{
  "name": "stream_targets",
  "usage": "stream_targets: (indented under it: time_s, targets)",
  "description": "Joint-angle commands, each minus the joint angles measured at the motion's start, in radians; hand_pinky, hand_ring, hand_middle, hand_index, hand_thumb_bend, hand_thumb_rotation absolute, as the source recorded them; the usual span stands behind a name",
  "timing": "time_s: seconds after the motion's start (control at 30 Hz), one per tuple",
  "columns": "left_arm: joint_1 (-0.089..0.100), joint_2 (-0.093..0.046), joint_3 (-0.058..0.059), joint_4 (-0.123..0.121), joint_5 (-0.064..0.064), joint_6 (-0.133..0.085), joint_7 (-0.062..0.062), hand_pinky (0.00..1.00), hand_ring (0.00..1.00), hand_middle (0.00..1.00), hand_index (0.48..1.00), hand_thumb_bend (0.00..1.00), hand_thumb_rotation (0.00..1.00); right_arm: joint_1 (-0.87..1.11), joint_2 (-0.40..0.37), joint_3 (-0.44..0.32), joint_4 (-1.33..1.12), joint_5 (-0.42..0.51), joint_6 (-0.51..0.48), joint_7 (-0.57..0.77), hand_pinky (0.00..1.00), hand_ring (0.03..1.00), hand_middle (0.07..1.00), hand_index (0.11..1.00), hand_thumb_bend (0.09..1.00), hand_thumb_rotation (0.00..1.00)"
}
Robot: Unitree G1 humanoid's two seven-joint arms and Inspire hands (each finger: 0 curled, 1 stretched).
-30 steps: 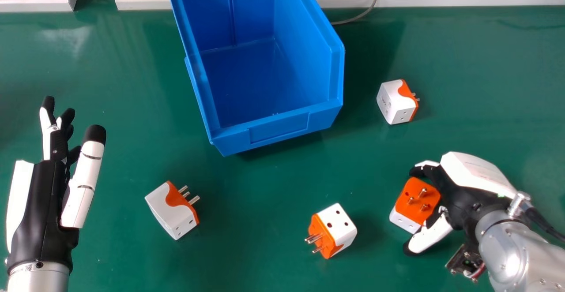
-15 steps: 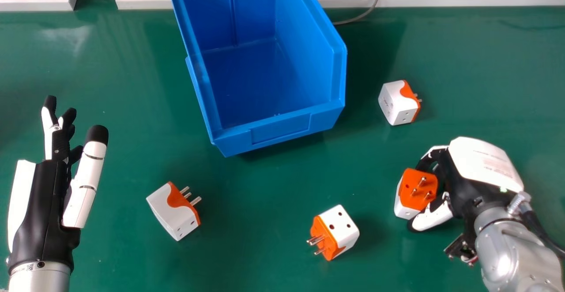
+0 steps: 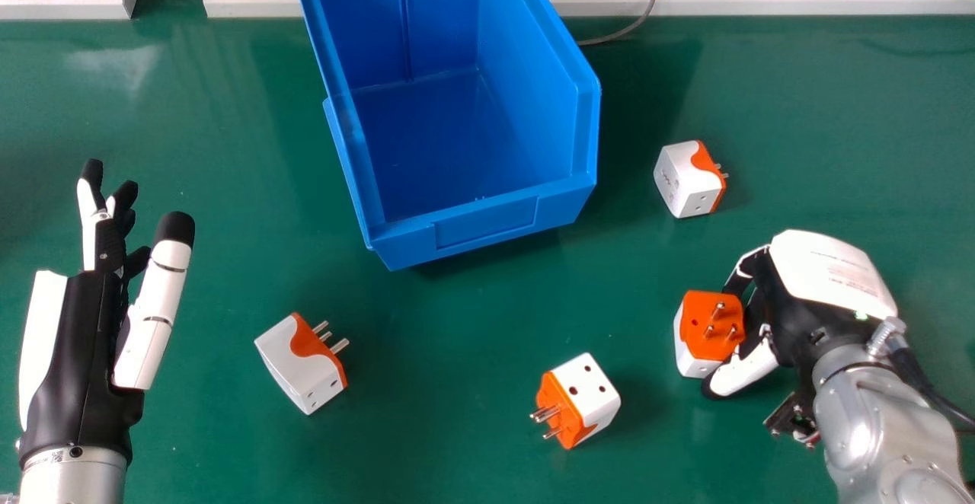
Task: Pick all objects and put in blue box
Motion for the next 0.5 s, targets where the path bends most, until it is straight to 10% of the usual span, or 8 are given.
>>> stream_targets:
  time_s: [0.0, 0.47]
  targets:
    - [-0.013, -0.001, 0.000, -0.013, 0.010, -0.010, 0.009, 0.91, 0.98, 0.98, 0.980, 0.54, 0.98, 0.016, -0.020, 0.021, 0.036, -0.015, 0.013, 0.038, 0.11, 0.185, 0.471, 0.491, 0.530, 0.00]
    - [-0.019, -0.003, 0.001, -0.008, 0.011, -0.010, 0.004, 0.91, 0.98, 0.98, 0.980, 0.52, 0.98, 0.057, -0.018, -0.021, -0.024, 0.001, 0.022, 0.040, 0.11, 0.190, 0.457, 0.492, 0.519, 0.00]
